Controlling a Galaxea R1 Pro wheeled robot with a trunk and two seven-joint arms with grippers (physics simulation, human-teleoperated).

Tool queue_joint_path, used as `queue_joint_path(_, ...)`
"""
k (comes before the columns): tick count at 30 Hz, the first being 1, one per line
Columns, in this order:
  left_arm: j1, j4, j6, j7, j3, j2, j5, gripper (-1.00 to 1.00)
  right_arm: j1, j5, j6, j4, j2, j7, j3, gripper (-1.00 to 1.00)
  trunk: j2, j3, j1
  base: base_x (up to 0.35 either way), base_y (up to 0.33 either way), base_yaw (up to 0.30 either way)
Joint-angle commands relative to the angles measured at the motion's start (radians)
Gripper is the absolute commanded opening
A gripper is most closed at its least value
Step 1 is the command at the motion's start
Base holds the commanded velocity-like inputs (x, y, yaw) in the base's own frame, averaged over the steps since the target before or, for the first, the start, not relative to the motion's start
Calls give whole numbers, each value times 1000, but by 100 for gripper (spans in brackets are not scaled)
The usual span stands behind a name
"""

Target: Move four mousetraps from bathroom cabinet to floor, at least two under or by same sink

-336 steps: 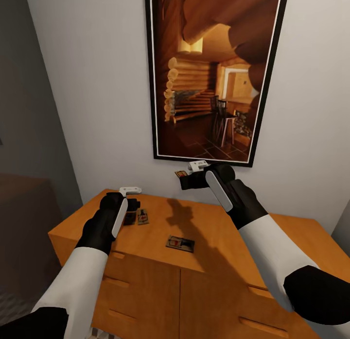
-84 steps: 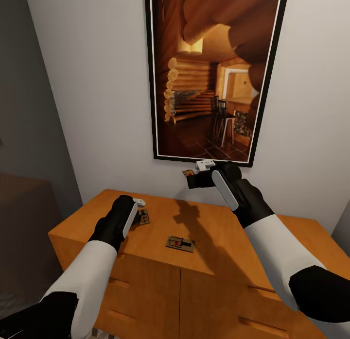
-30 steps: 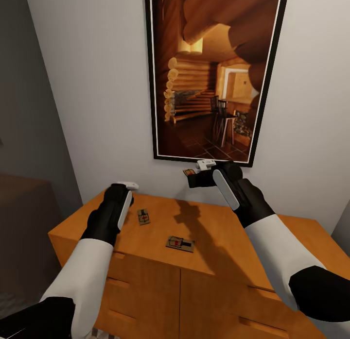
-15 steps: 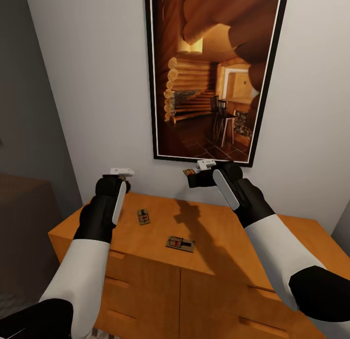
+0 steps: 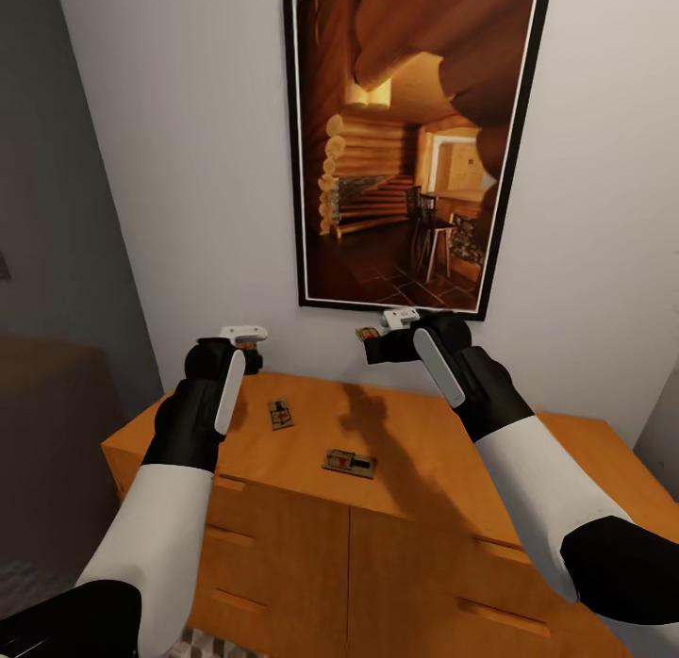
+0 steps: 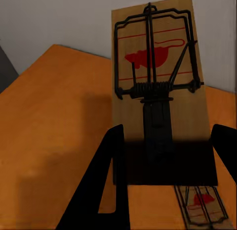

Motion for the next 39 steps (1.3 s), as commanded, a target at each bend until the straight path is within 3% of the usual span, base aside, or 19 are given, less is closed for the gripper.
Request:
queue_joint_path(1,-1,-1,4,1,2,-1,1,-100,-1,0,4,-1,0,1,1,-100,-1,-1,-1,-294,0,0)
queue_joint_path(17,-1,1,4,1,1,-1,8,-100,-1,3,4,0,0,1,4,-100,-1,-1,-1,-330,0,0)
queue_joint_path(28,-1,29,4,1,1,-1,55,-100,-1,-3,4,2,1,-5,-2,-100,-1,-1,-1,-36,0,-159)
queue_joint_path(39,-1,34,4,1,0,-1,65,-100,-1,-3,4,2,1,-8,-3,-100,-1,-1,-1,-1,61,-172)
